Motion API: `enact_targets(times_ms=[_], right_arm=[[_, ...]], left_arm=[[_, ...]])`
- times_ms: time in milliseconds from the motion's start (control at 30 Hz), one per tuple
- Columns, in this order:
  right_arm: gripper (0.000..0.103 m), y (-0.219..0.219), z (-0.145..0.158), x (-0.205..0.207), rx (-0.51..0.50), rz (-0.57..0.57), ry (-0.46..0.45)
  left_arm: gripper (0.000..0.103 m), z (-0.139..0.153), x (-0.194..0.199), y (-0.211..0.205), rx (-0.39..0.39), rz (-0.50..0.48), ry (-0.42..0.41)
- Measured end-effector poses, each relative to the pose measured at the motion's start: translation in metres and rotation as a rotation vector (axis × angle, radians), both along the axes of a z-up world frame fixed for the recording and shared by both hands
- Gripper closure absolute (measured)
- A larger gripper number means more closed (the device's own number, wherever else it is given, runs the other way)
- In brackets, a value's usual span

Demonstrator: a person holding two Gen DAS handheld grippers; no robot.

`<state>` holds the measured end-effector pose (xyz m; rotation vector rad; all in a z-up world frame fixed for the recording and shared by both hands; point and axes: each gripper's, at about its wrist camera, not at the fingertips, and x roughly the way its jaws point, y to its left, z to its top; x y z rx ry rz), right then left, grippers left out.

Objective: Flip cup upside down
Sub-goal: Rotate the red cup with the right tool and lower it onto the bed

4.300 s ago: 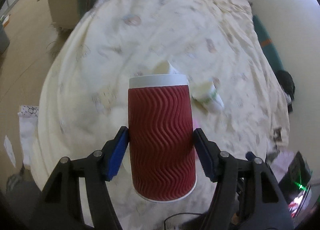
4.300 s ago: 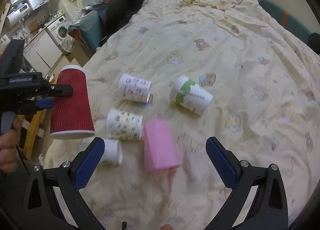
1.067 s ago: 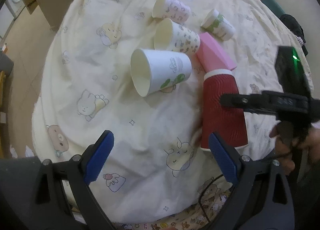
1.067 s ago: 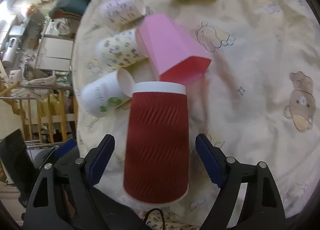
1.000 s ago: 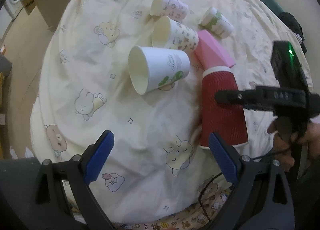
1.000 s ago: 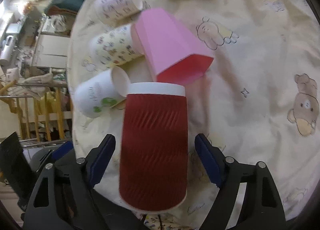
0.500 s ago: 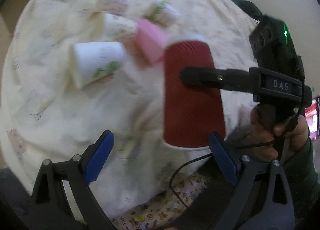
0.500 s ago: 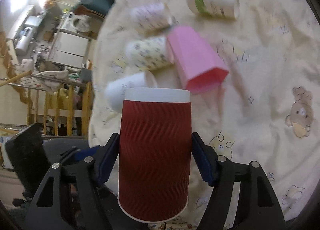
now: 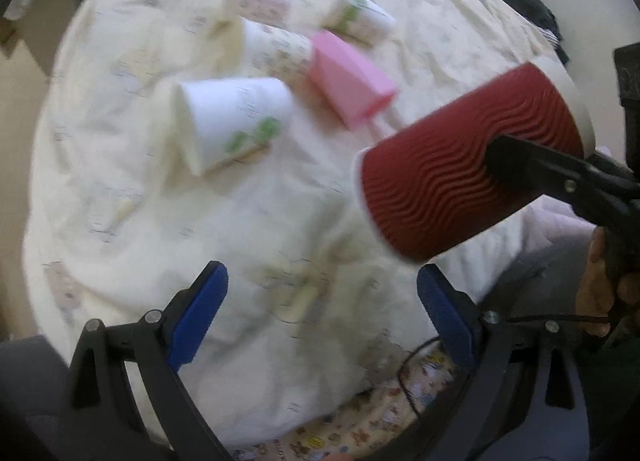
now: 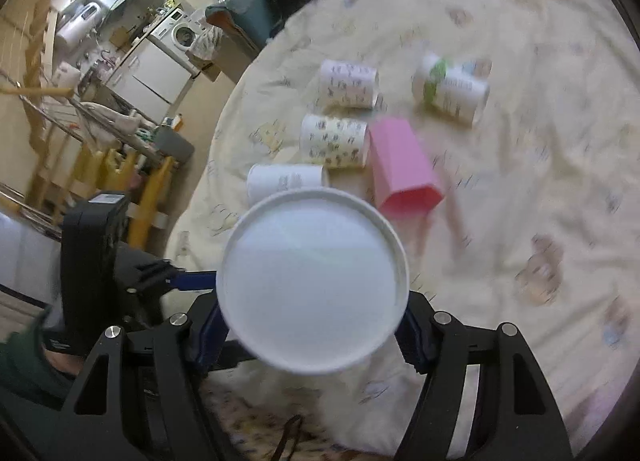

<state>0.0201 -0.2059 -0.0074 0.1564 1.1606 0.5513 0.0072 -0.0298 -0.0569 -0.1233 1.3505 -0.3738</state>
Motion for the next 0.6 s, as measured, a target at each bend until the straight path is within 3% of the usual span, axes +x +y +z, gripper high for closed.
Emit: enact_targets(times_ms=[100,267,467,600], right_arm=[[0.031,0.008,-0.005,0.01,-0.093,0.011,-0.043],[0.031,0.031,-0.024,0.024,-0.19,0.049,-0.09],[0.031,0.051,-0.047,0.032,-0.251,0.08,-0.118],[0.031,0.062,-0.056,0.029,-0.304,0.108,-0.138]], left_arm=[[0.009,0.006,0.002,0.019,0.089,0.094,-0.061],[0.009,0.013,0.001,0.033,0.179,0.152,-0.141],[0.009,0.007,0.003,0.034,0.191,0.15,-0.125],[0.001,0.007,0.003,0.03,0.199,0.142,-0.13]])
